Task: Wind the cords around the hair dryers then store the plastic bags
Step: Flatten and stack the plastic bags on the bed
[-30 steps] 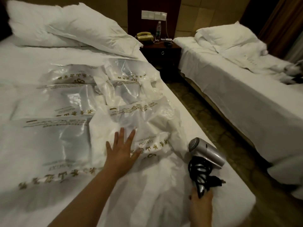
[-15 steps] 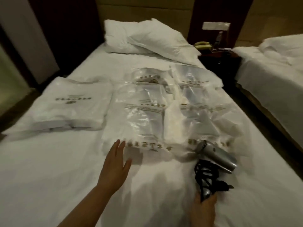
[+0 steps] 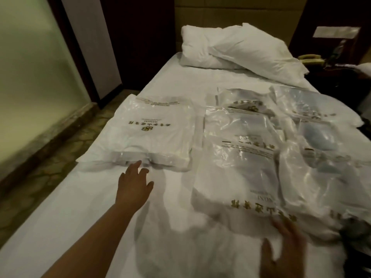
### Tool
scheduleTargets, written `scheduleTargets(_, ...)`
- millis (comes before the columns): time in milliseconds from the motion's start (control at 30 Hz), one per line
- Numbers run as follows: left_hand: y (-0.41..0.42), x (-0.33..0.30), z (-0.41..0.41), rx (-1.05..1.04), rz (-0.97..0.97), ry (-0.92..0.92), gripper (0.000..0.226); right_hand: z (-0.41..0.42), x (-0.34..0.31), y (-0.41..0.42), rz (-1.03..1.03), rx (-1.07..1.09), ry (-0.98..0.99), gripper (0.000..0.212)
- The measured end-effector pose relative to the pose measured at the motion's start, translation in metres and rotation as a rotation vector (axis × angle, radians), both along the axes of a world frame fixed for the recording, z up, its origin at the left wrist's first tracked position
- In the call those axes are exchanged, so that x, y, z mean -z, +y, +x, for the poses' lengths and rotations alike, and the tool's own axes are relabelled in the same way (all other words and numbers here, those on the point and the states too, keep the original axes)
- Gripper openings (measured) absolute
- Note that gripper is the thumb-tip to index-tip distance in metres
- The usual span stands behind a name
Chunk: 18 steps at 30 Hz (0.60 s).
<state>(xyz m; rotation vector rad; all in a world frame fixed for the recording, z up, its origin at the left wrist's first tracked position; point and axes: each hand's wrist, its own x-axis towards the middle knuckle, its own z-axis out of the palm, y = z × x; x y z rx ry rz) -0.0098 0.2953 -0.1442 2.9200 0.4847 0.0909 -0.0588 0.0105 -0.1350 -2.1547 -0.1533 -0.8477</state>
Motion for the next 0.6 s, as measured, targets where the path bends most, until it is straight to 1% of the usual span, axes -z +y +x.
scheduleTargets(33,0.006,0.004,0.012,-0.003,0.013,0.01,0.055,0.007,0.011,0.018,0.059,-0.112,0.086,0.034)
scheduleTargets(67,0.012,0.005,0.021,-0.021,0.041,0.017,0.06,0.017,0.001,0.038,0.156,-0.219,0.156,0.03)
scheduleTargets(100,0.018,0.006,0.028,-0.038,0.077,0.014,0.065,0.025,-0.007,0.066,0.191,-0.306,0.287,0.026)
scheduleTargets(133,0.027,0.009,0.037,-0.057,0.11,0.002,0.068,0.039,-0.007,0.094,0.225,-0.384,0.443,0.024)
scheduleTargets(200,0.041,0.013,0.05,-0.092,0.168,-0.001,0.069,0.072,-0.003,0.135,0.249,-0.486,0.835,0.025)
scheduleTargets(233,0.047,0.014,0.056,-0.101,0.187,0.012,0.067,0.086,0.004,0.148,0.269,-0.502,0.97,0.029)
scheduleTargets(267,0.054,0.014,0.064,-0.104,0.201,0.043,0.064,0.094,0.002,0.161,0.307,-0.534,1.062,0.035)
scheduleTargets(300,0.062,0.017,0.073,-0.098,0.23,0.083,0.063,0.104,0.008,0.175,0.351,-0.545,1.087,0.039)
scheduleTargets(367,0.072,0.02,0.087,-0.06,0.321,0.144,0.058,0.121,0.016,0.193,0.388,-0.555,1.109,0.041)
scheduleTargets(433,0.076,0.019,0.095,0.004,0.368,0.133,0.047,0.13,0.017,0.203,0.453,-0.583,1.127,0.039)
scheduleTargets(467,0.077,0.018,0.097,0.032,0.352,0.102,0.043,0.132,0.019,0.205,0.475,-0.585,1.117,0.036)
scheduleTargets(500,0.075,0.013,0.098,0.062,0.315,0.061,0.04,0.133,0.022,0.205,0.485,-0.571,1.067,0.035)
scheduleTargets(600,0.069,-0.003,0.091,0.208,0.185,-0.022,0.035,0.129,0.027,0.198,0.412,-0.488,0.876,0.033)
